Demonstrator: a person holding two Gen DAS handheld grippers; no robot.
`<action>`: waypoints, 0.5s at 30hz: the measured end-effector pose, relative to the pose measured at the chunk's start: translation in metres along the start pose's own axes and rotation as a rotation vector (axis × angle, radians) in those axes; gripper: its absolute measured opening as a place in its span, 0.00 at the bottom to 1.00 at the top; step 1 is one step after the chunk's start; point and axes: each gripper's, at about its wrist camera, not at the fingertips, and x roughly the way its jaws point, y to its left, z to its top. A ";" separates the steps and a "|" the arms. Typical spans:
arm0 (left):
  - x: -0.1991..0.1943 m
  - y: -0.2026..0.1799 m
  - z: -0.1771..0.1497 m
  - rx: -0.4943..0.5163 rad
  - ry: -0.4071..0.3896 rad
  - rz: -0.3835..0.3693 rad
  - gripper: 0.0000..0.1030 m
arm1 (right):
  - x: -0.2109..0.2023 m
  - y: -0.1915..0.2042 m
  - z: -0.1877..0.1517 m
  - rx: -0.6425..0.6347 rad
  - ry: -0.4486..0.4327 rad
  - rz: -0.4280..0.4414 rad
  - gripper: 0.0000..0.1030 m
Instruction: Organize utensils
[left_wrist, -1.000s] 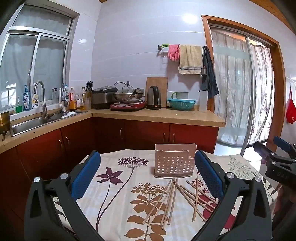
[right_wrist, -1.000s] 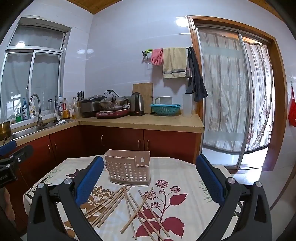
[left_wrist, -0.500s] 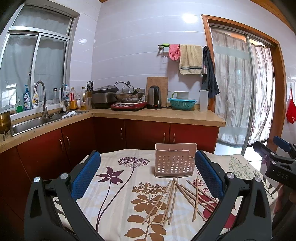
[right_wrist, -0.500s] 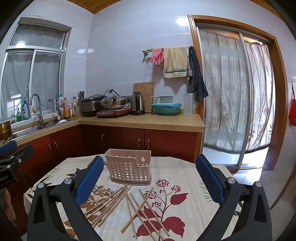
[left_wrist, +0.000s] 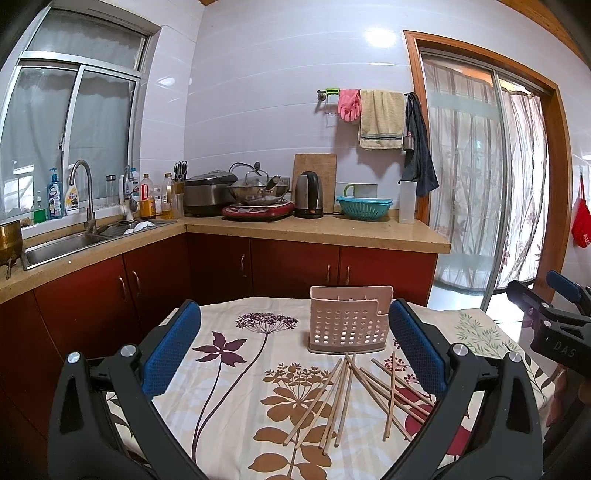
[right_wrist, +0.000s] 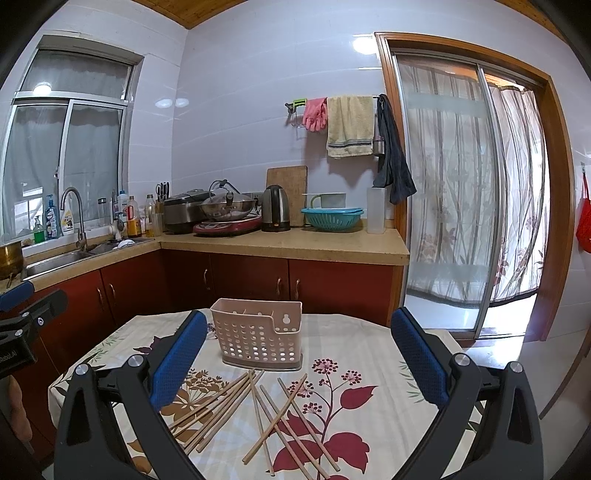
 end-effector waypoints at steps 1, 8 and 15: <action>0.000 0.000 0.001 0.000 0.001 -0.001 0.96 | 0.000 0.000 0.000 0.000 0.001 0.001 0.95; 0.000 0.001 0.000 0.001 0.001 -0.001 0.96 | 0.000 0.000 0.000 0.000 0.001 0.002 0.95; 0.000 0.001 0.000 0.000 0.000 -0.001 0.96 | 0.000 0.001 0.001 -0.001 0.000 0.002 0.95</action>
